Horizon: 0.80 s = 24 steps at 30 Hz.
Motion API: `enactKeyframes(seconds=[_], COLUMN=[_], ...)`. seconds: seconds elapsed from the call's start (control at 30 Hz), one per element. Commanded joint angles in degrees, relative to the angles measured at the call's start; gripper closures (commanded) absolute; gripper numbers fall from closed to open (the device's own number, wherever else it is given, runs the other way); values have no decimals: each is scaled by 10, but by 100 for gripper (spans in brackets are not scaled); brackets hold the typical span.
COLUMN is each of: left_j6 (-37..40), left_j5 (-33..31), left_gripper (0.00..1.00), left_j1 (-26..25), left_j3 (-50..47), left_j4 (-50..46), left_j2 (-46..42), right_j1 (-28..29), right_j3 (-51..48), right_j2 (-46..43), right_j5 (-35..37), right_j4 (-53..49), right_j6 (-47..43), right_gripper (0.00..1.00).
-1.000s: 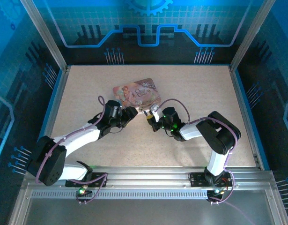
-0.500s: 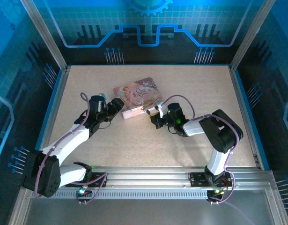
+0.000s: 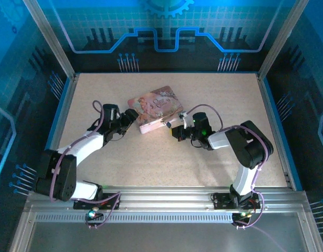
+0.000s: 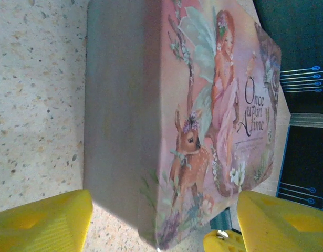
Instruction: Unlock a padlock with a key
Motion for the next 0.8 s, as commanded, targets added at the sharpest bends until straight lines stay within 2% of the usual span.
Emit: enactKeyframes(seconds=[0.0,0.27,0.6,0.77], left_j6=[10,4,20,21], left_j5=[20,45,43,45], left_gripper=[27,32,37,38], left_j1=[5,6,5,5], left_j3=[25,53,65,62], left_j4=[35,74,69,72], left_j2=[28,102,135,146], right_j1=[-9,-16,-20,-27], right_j3=[13,19,-5,-15], right_j2=[21,38,-1,-55], right_j5=[-15,-31,-20,-12], right_j4=[-37,-48,-60,-108], right_j6=[27,37,35,15], right_gripper=[100,98,75,67])
